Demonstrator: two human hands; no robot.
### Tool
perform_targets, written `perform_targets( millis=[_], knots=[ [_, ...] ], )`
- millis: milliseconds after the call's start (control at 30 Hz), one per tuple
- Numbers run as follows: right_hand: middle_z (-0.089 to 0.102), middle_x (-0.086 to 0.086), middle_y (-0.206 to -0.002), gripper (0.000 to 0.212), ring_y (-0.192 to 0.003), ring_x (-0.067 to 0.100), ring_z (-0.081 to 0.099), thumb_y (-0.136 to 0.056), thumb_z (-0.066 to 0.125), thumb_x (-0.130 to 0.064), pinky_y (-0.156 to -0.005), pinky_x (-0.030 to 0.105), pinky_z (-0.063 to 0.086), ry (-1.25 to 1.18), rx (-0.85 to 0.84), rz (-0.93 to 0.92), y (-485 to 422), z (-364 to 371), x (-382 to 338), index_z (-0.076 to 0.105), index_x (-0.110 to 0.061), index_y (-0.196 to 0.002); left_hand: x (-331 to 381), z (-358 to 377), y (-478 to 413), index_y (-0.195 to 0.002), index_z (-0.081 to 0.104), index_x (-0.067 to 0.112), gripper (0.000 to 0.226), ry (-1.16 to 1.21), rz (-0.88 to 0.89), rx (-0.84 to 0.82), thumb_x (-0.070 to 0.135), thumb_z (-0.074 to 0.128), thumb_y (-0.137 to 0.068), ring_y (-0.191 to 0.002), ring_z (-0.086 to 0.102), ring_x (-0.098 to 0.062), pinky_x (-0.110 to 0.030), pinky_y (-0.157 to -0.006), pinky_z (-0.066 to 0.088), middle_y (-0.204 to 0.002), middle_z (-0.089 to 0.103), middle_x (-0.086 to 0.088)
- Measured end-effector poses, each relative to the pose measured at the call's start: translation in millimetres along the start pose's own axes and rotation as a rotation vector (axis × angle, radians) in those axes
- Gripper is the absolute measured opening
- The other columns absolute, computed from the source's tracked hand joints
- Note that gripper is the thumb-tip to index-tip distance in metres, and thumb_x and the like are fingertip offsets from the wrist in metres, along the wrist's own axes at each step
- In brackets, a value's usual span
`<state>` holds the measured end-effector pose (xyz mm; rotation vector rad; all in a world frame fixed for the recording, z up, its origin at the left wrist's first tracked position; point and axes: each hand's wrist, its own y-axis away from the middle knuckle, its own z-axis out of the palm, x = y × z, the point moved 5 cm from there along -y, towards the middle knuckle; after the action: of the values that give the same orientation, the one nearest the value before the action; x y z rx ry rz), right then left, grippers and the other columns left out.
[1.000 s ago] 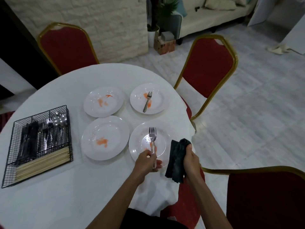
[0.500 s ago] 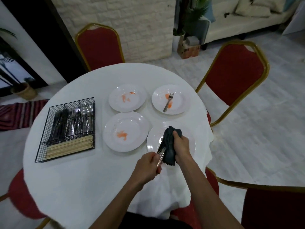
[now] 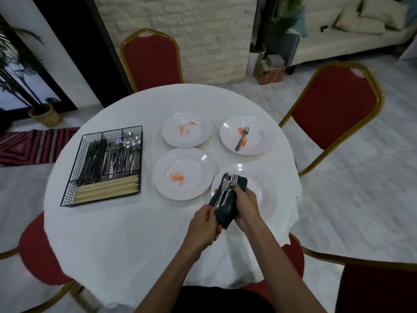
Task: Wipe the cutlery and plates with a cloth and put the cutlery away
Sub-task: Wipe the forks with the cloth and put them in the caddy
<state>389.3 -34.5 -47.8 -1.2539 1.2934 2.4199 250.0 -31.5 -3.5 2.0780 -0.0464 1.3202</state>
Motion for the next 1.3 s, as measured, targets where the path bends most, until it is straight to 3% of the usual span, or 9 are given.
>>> perform_targets(
  millis=[100, 200, 367, 567, 733, 900, 1067, 1200, 1300],
  knots=[
    [0.074, 0.015, -0.11, 0.027, -0.102, 0.031, 0.07, -0.103, 0.056, -0.026, -0.087, 0.042, 0.058, -0.108, 0.07, 0.022, -0.4, -6.8, -3.8, 0.066, -0.007, -0.118, -0.5, -10.6, -2.8, -0.098, 0.056, 0.013, 0.024, 0.003, 0.027, 0.122, 0.026, 0.037, -0.107, -0.051, 0.049, -0.013, -0.023, -0.046, 0.039, -0.063, 0.061, -0.002],
    [0.071, 0.009, -0.107, 0.033, -0.105, 0.028, 0.067, -0.107, 0.046, -0.035, -0.078, 0.039, 0.056, -0.209, 0.065, 0.065, 4.1, -12.6, -2.8, 0.061, -0.009, -0.123, 3.7, -18.9, -7.4, -0.103, 0.056, 0.019, 0.018, -0.053, 0.124, 0.204, 0.029, 0.041, -0.106, -0.05, 0.053, -0.008, -0.019, -0.048, 0.043, -0.068, 0.064, -0.002],
    [0.074, 0.023, -0.109, 0.029, -0.097, 0.033, 0.075, -0.105, 0.048, -0.021, -0.073, 0.038, 0.061, 0.011, -0.053, 0.042, 10.0, 6.6, 0.8, 0.06, -0.002, -0.123, 5.5, -6.9, -12.1, -0.103, 0.057, 0.024, 0.013, -0.307, 0.214, 0.06, 0.021, 0.044, -0.103, -0.063, 0.062, -0.006, -0.016, -0.055, 0.046, -0.076, 0.067, 0.006],
    [0.071, 0.02, -0.095, 0.015, -0.077, 0.025, 0.067, -0.098, 0.055, -0.012, -0.076, 0.038, 0.058, 0.282, 0.152, -0.088, 0.5, -11.2, -11.1, 0.064, -0.001, -0.1, 4.7, -14.0, -10.1, -0.093, 0.056, 0.016, 0.021, -0.307, 0.169, 0.075, 0.031, 0.046, -0.104, -0.053, 0.055, -0.004, -0.021, -0.057, 0.042, -0.06, 0.065, 0.005],
    [0.067, 0.018, -0.092, 0.014, -0.076, 0.027, 0.066, -0.096, 0.06, -0.01, -0.07, 0.039, 0.059, 0.14, 0.169, 0.008, -3.6, -4.0, -2.2, 0.058, 0.0, -0.105, 1.1, -11.5, -5.1, -0.096, 0.052, 0.016, 0.019, -0.233, 0.106, 0.069, 0.028, 0.041, -0.106, -0.045, 0.052, -0.006, -0.014, -0.045, 0.038, -0.062, 0.066, 0.003],
    [0.065, 0.016, -0.083, 0.012, -0.067, 0.026, 0.063, -0.095, 0.053, -0.005, -0.06, 0.032, 0.055, 0.072, 0.056, 0.108, 3.2, 0.2, -1.3, 0.061, 0.001, -0.102, 2.6, -8.7, -5.1, -0.093, 0.049, 0.014, 0.023, -0.178, 0.101, 0.103, 0.028, 0.036, -0.106, -0.049, 0.054, -0.012, -0.025, -0.052, 0.044, -0.062, 0.064, -0.002],
    [0.057, 0.011, -0.067, 0.018, -0.057, 0.022, 0.054, -0.094, 0.049, -0.016, -0.053, 0.029, 0.048, 0.226, 0.104, -0.025, 3.3, -0.7, -7.3, 0.059, -0.005, -0.083, 3.0, -5.8, 2.6, -0.09, 0.048, 0.018, 0.024, -0.116, 0.085, 0.114, 0.033, 0.038, -0.106, -0.042, 0.053, -0.012, -0.02, -0.042, 0.04, -0.059, 0.065, -0.003],
    [0.056, 0.007, -0.069, 0.03, -0.062, 0.021, 0.053, -0.097, 0.041, -0.026, -0.058, 0.031, 0.043, 0.535, 0.188, -0.21, 6.3, -1.6, -6.6, 0.052, -0.009, -0.075, -0.7, -8.3, -5.0, -0.084, 0.049, 0.013, 0.031, -0.078, 0.029, 0.189, 0.036, 0.039, -0.103, -0.056, 0.055, -0.019, -0.033, -0.056, 0.044, -0.064, 0.059, -0.003],
    [0.059, 0.007, -0.077, 0.031, -0.071, 0.022, 0.056, -0.101, 0.038, -0.026, -0.061, 0.031, 0.04, 0.635, 0.219, -0.283, 11.5, -0.8, -7.9, 0.053, -0.007, -0.082, -6.5, -9.2, -8.3, -0.078, 0.048, 0.013, 0.038, -0.091, 0.01, 0.25, 0.042, 0.036, -0.101, -0.07, 0.059, -0.028, -0.042, -0.064, 0.046, -0.072, 0.058, -0.006]
  ],
)
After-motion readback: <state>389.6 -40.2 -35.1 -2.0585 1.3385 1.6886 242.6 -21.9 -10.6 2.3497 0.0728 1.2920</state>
